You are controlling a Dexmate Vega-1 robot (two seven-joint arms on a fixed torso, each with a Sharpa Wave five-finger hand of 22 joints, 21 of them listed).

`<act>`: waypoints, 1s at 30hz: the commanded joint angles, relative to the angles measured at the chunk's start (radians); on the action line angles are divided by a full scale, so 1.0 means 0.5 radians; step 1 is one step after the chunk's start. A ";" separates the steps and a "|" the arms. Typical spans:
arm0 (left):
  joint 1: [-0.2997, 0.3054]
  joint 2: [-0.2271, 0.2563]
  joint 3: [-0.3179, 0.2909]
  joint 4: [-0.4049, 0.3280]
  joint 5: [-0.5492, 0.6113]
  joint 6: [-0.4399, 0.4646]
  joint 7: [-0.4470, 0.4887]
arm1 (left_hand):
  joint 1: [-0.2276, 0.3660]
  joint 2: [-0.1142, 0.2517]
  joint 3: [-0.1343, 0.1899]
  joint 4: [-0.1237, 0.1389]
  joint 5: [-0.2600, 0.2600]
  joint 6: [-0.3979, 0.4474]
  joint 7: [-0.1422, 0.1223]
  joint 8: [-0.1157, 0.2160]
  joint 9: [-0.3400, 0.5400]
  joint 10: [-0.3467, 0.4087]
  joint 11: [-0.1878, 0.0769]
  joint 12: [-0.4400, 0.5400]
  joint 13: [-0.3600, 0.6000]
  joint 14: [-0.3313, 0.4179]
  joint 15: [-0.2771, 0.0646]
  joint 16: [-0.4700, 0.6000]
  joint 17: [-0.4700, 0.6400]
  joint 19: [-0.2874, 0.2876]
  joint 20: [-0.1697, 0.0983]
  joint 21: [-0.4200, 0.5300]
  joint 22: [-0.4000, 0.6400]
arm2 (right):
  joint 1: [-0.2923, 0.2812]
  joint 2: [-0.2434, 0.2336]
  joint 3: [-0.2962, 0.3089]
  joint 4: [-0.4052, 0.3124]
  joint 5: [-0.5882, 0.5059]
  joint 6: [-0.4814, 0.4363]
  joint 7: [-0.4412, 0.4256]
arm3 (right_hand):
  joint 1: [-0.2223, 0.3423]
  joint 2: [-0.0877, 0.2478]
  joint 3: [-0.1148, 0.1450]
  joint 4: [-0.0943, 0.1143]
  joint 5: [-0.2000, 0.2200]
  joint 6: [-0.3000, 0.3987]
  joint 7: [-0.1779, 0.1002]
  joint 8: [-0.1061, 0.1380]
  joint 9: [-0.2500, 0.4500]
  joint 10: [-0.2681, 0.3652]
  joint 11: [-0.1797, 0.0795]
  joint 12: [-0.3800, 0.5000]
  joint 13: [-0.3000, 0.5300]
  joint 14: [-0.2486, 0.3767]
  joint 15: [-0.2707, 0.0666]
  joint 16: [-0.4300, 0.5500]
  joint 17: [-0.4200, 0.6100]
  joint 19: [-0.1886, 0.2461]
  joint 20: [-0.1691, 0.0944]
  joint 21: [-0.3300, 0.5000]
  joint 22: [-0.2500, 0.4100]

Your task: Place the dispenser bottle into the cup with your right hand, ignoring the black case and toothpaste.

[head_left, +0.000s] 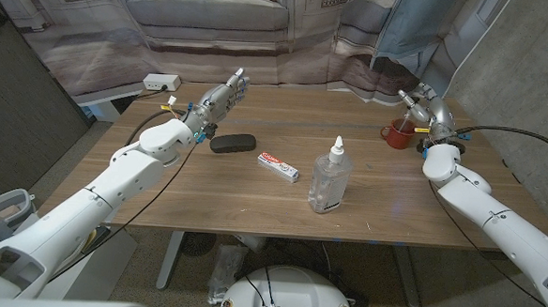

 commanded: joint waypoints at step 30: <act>-0.013 -0.070 0.014 0.177 -0.024 -0.137 -0.091 | 0.008 0.024 -0.022 -0.005 0.015 0.019 0.013 0.003 0.011 0.005 0.006 -0.001 0.008 -0.009 0.012 -0.004 0.006 0.003 0.001 0.009 0.008 | -0.041 -0.074 0.114 -0.370 -0.064 -0.198 0.084 | -0.135 0.058 -0.039 0.084 0.014 0.066 0.002 0.033 0.000 0.007 0.020 0.023 -0.004 -0.005 0.015 0.018 0.007 0.018 0.001 -0.017 0.006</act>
